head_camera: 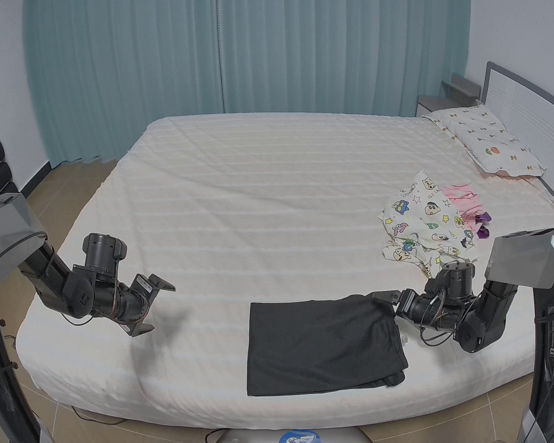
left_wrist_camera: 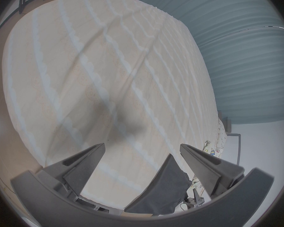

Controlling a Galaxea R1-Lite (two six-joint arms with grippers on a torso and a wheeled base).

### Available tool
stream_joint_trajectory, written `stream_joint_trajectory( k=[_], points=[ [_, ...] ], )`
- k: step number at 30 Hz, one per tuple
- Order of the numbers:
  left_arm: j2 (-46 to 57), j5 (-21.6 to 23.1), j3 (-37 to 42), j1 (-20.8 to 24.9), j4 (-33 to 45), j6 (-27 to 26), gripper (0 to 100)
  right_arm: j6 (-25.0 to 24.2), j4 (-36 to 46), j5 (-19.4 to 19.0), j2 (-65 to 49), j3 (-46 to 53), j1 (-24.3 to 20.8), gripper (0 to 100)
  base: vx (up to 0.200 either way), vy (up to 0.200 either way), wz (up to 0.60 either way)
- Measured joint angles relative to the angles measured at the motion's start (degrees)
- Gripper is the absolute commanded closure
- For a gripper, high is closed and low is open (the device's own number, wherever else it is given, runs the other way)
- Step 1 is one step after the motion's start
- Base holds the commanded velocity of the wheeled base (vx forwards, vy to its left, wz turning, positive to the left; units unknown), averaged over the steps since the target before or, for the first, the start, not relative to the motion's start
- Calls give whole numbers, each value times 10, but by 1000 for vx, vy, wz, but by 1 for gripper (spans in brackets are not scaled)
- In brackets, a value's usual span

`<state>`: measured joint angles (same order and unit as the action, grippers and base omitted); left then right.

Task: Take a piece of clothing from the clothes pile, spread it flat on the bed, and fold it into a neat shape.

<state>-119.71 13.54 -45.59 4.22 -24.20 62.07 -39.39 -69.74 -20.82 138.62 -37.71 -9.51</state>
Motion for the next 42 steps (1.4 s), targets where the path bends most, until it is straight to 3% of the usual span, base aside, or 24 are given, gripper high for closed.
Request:
stream_joint_trajectory(
  k=[8,21,32,33,42],
  points=[
    [-2,-1,0,1,0,0,0,90,1,-50,-3,46,1,0,0,0,0],
    [-2,-1,-1,2,0,0,0,145,7,-57,15,29,-31,0,0,0,0],
    [-3,-1,-2,2,-1,-1,0,162,8,-58,28,22,-57,0,0,0,0],
    [-3,-1,-2,2,-1,-1,0,162,9,-58,28,22,-58,100,0,0,0],
    [-3,-1,-1,2,-1,-1,0,161,14,-59,30,23,-63,100,0,0,0]
  ],
)
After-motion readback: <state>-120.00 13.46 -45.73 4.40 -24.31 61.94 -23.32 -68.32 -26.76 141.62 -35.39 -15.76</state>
